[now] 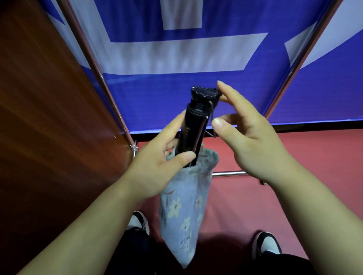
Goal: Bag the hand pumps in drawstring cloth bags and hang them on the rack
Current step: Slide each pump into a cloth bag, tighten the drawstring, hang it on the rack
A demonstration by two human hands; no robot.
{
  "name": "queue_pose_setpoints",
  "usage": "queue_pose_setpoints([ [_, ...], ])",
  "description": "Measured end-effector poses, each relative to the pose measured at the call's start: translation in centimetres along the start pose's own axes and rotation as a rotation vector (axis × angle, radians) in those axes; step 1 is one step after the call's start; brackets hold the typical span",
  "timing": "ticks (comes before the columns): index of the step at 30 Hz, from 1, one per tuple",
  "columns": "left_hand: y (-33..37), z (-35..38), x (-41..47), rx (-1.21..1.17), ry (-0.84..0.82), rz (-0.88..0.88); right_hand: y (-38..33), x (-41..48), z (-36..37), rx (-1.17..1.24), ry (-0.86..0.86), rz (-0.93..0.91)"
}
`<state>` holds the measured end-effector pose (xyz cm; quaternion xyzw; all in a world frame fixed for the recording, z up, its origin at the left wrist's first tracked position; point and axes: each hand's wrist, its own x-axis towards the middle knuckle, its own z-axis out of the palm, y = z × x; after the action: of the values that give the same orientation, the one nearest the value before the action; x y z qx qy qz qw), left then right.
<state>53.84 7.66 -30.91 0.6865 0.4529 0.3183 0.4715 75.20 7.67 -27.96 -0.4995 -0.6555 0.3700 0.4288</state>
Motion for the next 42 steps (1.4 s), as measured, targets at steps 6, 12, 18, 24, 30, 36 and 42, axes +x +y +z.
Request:
queue_pose_setpoints([
  [6, -0.4, 0.7, -0.1, -0.078, -0.002, -0.027, -0.7, 0.3, 0.0, 0.133, 0.142, 0.030],
  [12, -0.2, 1.4, -0.5, 0.156, 0.171, 0.081, -0.4, -0.1, 0.8, 0.211, 0.160, 0.106],
  [18, 0.3, 0.8, -0.4, 0.222, 0.204, 0.193, 1.2, -0.3, 1.1, 0.268, 0.046, 0.146],
  [24, 0.2, -0.3, 0.0, 0.052, 0.246, 0.155, 4.0, -0.5, 1.2, 0.230, -0.146, 0.300],
  [30, -0.1, -0.6, 0.2, 0.022, 0.212, 0.137, 4.2, -0.6, 1.9, 0.170, -0.222, 0.248],
  [36, -0.9, -1.1, 0.5, -0.045, 0.241, 0.116, 4.1, -0.5, 1.3, 0.222, -0.223, 0.301],
  [42, -1.0, -1.1, 0.8, -0.120, 0.252, 0.082, 3.9, -0.3, 0.8, 0.346, -0.156, 0.308],
])
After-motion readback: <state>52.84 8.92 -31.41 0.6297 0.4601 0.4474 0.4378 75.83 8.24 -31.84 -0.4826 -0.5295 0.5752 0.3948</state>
